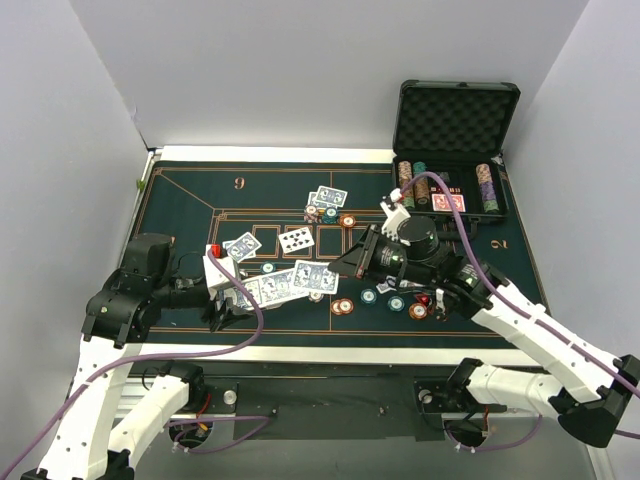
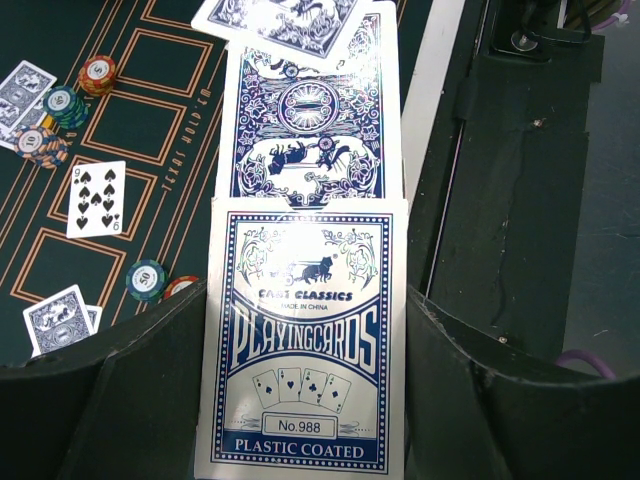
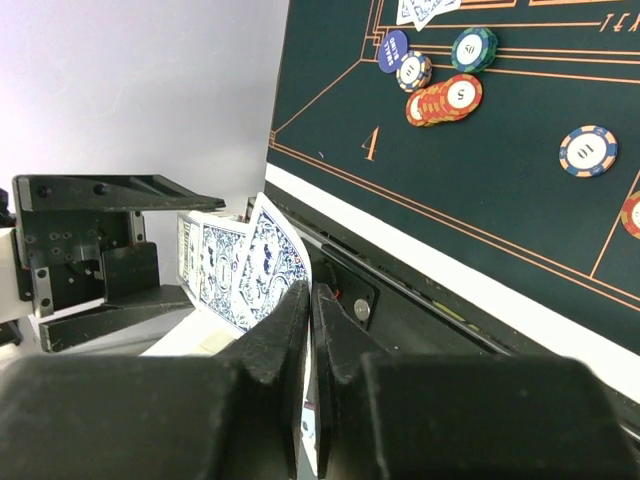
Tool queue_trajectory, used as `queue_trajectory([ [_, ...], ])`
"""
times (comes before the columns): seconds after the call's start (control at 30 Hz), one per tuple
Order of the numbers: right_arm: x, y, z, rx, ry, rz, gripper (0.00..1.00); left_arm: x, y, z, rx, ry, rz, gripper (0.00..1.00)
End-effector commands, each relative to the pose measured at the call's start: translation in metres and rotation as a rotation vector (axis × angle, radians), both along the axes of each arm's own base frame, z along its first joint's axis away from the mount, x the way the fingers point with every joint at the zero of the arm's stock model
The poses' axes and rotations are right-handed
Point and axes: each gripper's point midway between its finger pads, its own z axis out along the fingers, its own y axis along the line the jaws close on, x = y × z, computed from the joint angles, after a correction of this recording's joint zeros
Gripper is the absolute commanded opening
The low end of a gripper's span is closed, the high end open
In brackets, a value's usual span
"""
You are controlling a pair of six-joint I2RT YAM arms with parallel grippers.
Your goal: Distribute texas hold em gaming equipment
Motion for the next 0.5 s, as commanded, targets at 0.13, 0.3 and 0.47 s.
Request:
queue_trajectory([
  [0.13, 0.008, -0.027, 0.064, 0.063, -0.119, -0.032, 0.00, 0.002, -0.004, 0.014, -0.036, -0.050, -0.013, 0.29],
  [0.3, 0.019, -0.061, 0.102, -0.005, -0.241, -0.102, 0.00, 0.001, -0.003, 0.016, -0.033, -0.052, -0.012, 0.29],
  [0.47, 0.039, -0.067, 0.097, -0.068, -0.252, -0.141, 0.00, -0.001, -0.003, 0.016, -0.034, -0.047, -0.014, 0.29],
])
